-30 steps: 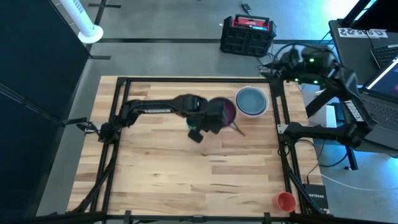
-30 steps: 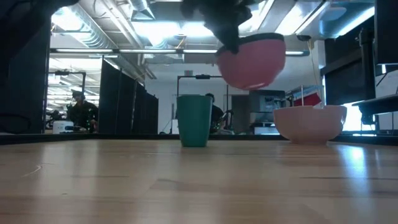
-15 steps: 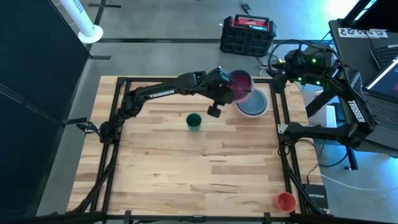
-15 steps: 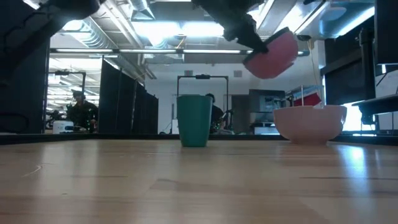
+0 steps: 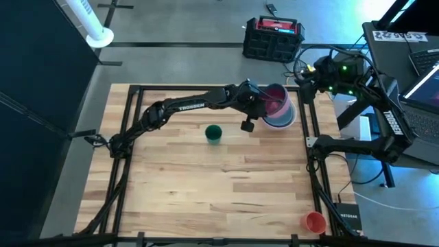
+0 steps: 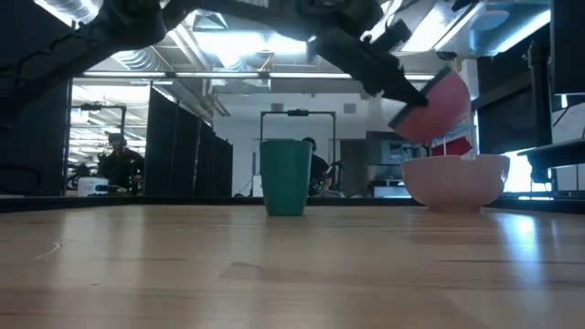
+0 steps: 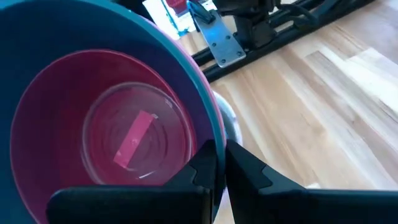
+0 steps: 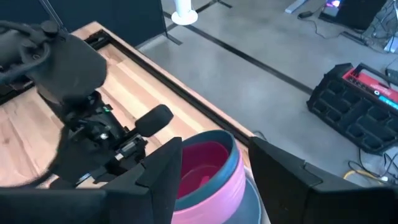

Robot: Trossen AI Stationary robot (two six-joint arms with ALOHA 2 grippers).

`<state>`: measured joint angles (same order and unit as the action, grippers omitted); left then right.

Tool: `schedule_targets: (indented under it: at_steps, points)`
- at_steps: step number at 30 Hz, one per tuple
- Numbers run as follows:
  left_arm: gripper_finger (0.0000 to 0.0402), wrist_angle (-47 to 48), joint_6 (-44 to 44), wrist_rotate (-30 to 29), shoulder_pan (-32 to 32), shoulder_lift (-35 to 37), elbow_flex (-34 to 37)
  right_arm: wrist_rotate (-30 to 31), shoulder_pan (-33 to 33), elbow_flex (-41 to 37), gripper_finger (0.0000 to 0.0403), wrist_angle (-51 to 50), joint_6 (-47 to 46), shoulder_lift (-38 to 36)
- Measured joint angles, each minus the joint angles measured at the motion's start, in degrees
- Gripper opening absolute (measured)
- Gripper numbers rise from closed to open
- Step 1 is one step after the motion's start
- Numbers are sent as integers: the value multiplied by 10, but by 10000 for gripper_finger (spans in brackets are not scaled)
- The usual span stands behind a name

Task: Nest bowls inside each other
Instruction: Stack the bowls on top of the light blue bowl

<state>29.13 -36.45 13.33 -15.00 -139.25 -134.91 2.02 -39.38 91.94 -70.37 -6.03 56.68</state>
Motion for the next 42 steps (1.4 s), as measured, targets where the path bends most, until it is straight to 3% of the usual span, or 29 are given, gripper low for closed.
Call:
schedule_targets:
  at_steps: [29,42]
  points:
    - [7,-26,-9,14,-12,-39,2,0,0,0,175,-19,-12,-15]
    - [47,-29,-1,14,-12,-42,2,0,0,0,175,-19,-9,-15]
